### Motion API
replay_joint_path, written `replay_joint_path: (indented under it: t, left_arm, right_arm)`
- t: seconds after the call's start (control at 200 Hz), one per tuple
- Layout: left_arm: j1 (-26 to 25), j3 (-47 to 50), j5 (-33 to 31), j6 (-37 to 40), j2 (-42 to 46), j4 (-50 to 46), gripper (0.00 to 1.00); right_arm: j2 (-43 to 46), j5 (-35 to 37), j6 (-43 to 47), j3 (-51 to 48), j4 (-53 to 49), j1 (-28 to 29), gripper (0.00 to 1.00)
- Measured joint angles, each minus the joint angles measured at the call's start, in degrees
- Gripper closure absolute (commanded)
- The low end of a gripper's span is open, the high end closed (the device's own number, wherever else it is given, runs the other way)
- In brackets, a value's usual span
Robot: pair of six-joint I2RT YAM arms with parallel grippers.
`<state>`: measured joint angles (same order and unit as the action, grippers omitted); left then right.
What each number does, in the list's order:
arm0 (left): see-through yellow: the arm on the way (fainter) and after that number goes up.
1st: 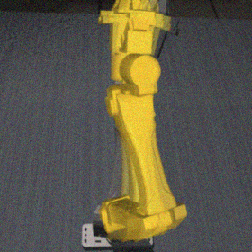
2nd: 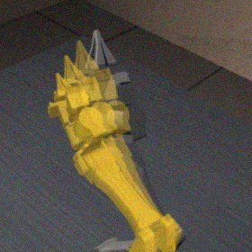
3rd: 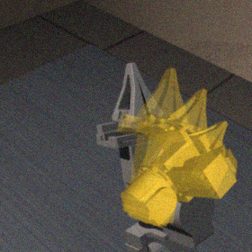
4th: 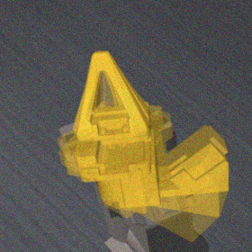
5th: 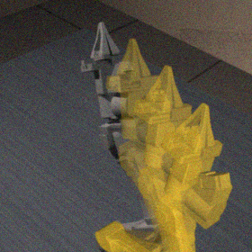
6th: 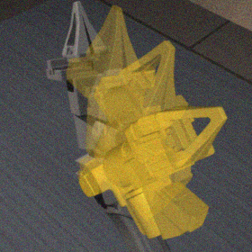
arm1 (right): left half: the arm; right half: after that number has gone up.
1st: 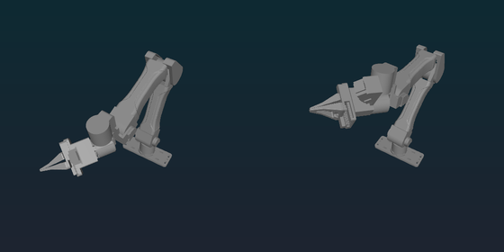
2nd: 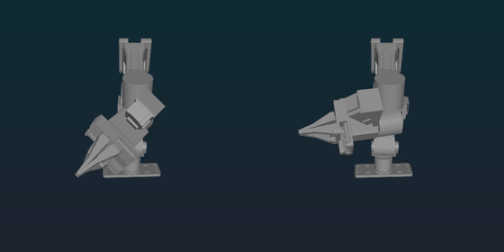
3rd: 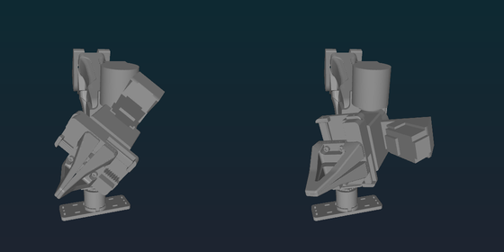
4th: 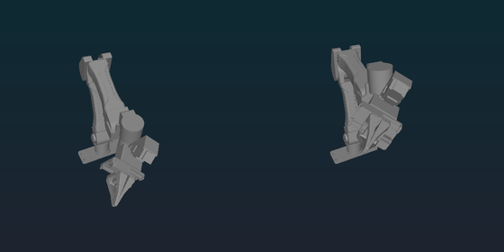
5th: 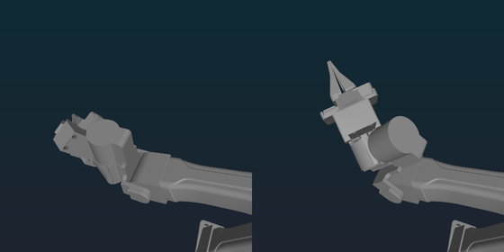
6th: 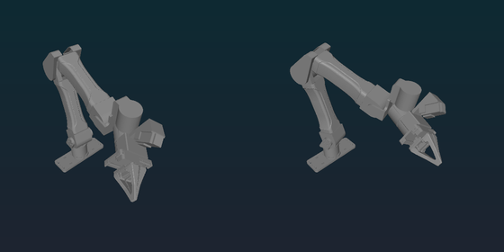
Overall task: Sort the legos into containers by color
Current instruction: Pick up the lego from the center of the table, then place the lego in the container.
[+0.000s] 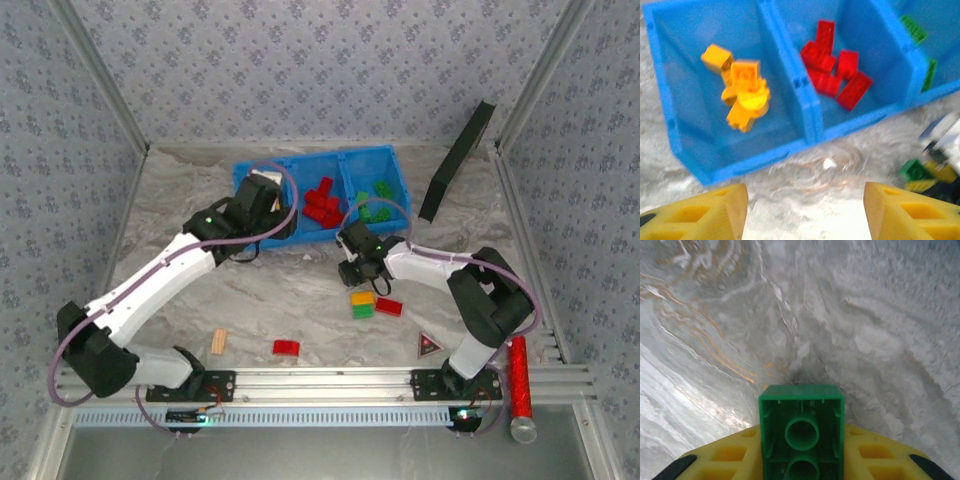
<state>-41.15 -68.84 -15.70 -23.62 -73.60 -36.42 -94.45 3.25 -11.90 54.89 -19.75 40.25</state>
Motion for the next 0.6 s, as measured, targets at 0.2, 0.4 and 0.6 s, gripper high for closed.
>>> replay_joint_path:
  t: [0.2, 0.4, 0.6]
  left_arm:
    - [-0.2, 8.13, -0.24, 0.0, 5.68, -2.84, 0.36]
    - [-0.24, 13.49, -0.31, -0.57, 10.47, -3.28, 0.35]
    - [-1.73, 16.39, -0.17, -0.83, 11.45, -2.93, 0.34]
  right_arm:
    - [5.79, 1.22, 2.78, 4.17, -4.04, -3.13, 0.73]
    - [9.44, 2.03, 6.34, 9.66, -4.72, -9.92, 0.73]
    - [8.07, 2.14, 9.84, 15.96, -4.76, -15.19, 0.74]
